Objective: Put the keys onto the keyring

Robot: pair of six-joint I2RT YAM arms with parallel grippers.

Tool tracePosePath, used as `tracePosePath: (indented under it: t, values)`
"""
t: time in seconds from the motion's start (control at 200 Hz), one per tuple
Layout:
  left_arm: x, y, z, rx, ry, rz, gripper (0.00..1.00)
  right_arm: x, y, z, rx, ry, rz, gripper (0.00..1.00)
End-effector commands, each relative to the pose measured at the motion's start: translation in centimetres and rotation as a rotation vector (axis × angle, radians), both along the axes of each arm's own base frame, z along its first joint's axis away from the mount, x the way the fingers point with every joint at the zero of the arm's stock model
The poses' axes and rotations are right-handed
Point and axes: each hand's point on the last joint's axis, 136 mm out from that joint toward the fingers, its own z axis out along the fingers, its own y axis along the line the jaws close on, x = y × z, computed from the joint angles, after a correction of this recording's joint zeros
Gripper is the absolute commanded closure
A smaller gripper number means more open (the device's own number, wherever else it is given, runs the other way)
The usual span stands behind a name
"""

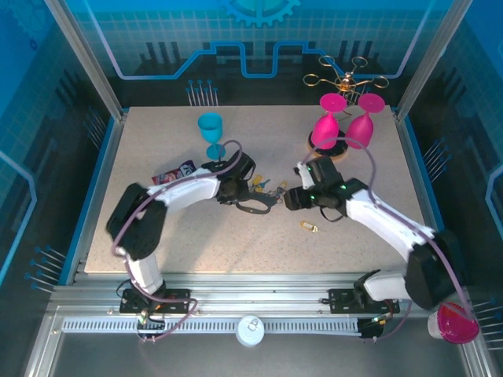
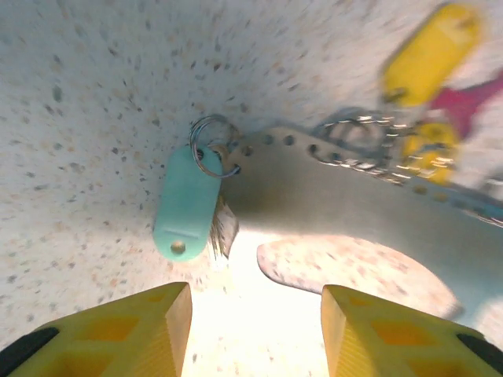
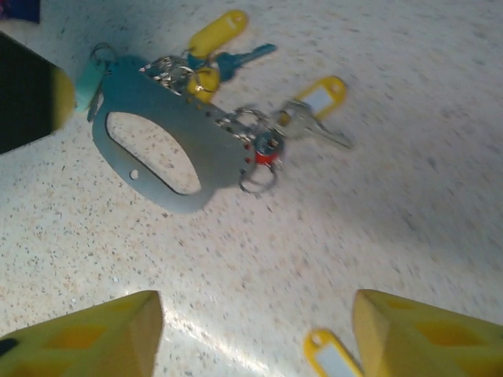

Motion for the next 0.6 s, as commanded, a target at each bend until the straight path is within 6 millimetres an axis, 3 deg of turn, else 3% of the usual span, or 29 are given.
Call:
tracePosePath:
  t: [0.0, 0.045, 0.11, 0.21, 0.3, 0.415, 0.59]
  values:
    - [1.0, 0.0, 6.4, -0.093, -0.223, -0.004, 0.52, 2.2, 2.9, -0.2, -0.025, -0.020, 0.168, 0.39]
    - [0.5, 0.9, 7.3, -0.094, -0.245, 0.025, 0.52, 3.5, 3.3, -0.6, -0.053, 0.003, 0.166, 0.40]
    - [-0.3, 2.2, 8.1, -0.088, -0.264, 0.075, 0.52, 5.5, 3.8, -1.3, -0.073, 0.076, 0.091, 0.52]
    - [-1.6, 4.1, 8.7, -0.101, -0.287, 0.158, 0.53, 7.2, 4.2, -2.6, -0.048, 0.191, -0.103, 0.53]
    - [-2.7, 5.3, 8.8, -0.130, -0.311, 0.217, 0.52, 7.6, 4.6, -3.7, 0.006, 0.293, -0.294, 0.51]
    - [-3.6, 6.8, 9.0, -0.144, -0.347, 0.279, 0.52, 7.7, 4.6, -4.5, 0.057, 0.357, -0.508, 0.58]
    - [-4.2, 7.8, 9.4, -0.137, -0.377, 0.298, 0.52, 7.5, 5.7, -5.6, 0.085, 0.415, -0.627, 0.69]
